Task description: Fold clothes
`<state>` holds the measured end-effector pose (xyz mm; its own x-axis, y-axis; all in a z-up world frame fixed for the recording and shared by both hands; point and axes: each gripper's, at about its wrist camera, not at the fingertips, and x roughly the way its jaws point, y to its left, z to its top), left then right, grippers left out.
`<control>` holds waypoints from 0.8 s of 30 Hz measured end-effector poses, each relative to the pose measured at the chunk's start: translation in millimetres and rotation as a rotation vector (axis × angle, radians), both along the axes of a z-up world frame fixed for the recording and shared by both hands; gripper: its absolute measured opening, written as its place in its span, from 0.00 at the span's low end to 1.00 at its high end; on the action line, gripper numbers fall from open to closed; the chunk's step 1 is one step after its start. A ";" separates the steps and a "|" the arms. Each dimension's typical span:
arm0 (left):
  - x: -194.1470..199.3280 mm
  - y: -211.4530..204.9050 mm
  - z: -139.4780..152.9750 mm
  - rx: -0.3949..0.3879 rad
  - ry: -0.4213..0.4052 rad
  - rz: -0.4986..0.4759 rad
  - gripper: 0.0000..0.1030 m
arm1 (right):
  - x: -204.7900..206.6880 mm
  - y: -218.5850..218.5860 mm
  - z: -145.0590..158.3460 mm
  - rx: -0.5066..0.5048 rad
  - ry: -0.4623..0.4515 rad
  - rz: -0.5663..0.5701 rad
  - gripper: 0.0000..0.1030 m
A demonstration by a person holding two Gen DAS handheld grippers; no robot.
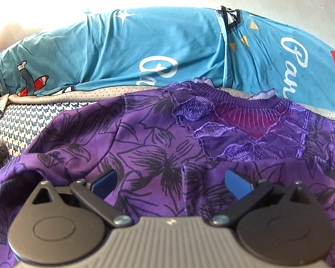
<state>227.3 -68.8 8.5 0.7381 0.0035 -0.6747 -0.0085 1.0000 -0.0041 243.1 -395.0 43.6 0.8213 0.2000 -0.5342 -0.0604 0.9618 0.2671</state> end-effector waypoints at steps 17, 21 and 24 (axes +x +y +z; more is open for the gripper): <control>8.6 17.4 0.6 -0.032 0.005 0.060 1.00 | 13.4 -39.5 -30.6 0.117 0.097 -0.168 0.08; 9.0 19.0 0.2 -0.037 0.008 0.063 1.00 | 10.5 -35.5 -20.1 0.043 0.043 -0.220 0.06; 9.2 18.3 -0.3 -0.024 0.012 0.060 1.00 | 10.2 -44.1 -22.5 0.025 0.066 -0.295 0.05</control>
<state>236.5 -50.5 8.2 0.7291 0.0317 -0.6837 -0.0690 0.9972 -0.0273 253.3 -439.1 21.1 0.8098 -0.0284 -0.5860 0.2386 0.9285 0.2846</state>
